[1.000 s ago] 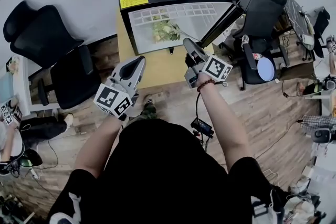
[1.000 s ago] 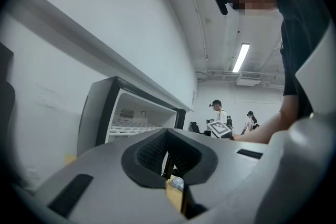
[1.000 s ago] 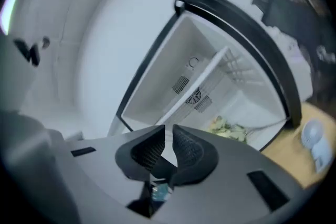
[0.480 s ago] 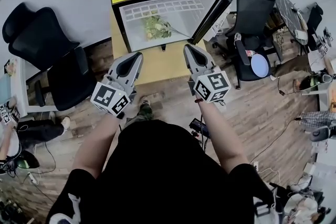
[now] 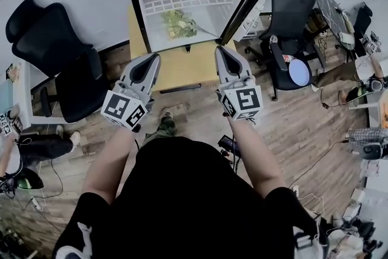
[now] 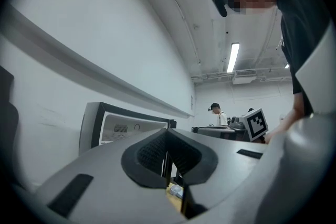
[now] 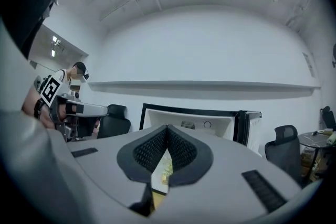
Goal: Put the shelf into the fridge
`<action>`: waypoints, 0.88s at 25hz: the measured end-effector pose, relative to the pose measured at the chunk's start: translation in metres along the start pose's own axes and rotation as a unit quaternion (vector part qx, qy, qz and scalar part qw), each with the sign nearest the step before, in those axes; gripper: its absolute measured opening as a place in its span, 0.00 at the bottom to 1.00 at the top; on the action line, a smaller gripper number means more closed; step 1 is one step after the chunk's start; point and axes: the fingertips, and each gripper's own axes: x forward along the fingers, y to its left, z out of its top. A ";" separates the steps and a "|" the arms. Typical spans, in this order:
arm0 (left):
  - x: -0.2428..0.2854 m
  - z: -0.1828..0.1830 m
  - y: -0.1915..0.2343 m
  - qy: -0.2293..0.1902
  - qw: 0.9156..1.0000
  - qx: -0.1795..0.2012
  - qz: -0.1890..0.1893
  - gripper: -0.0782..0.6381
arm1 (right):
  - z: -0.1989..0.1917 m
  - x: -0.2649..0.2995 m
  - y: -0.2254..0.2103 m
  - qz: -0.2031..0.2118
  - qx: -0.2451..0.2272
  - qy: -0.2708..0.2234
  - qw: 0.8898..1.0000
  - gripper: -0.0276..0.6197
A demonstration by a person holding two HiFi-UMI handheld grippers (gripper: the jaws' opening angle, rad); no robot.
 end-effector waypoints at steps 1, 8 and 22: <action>-0.001 0.001 -0.002 -0.002 1.000 0.003 0.000 0.14 | 0.001 -0.002 0.001 -0.001 -0.003 -0.002 1.000 0.07; -0.015 -0.001 -0.011 -0.001 1.000 0.009 0.006 0.14 | 0.005 -0.015 0.012 -0.011 -0.027 -0.012 0.999 0.07; -0.043 -0.003 -0.021 -0.005 1.000 0.009 0.015 0.13 | -0.005 -0.041 0.020 -0.025 -0.020 -0.015 0.999 0.07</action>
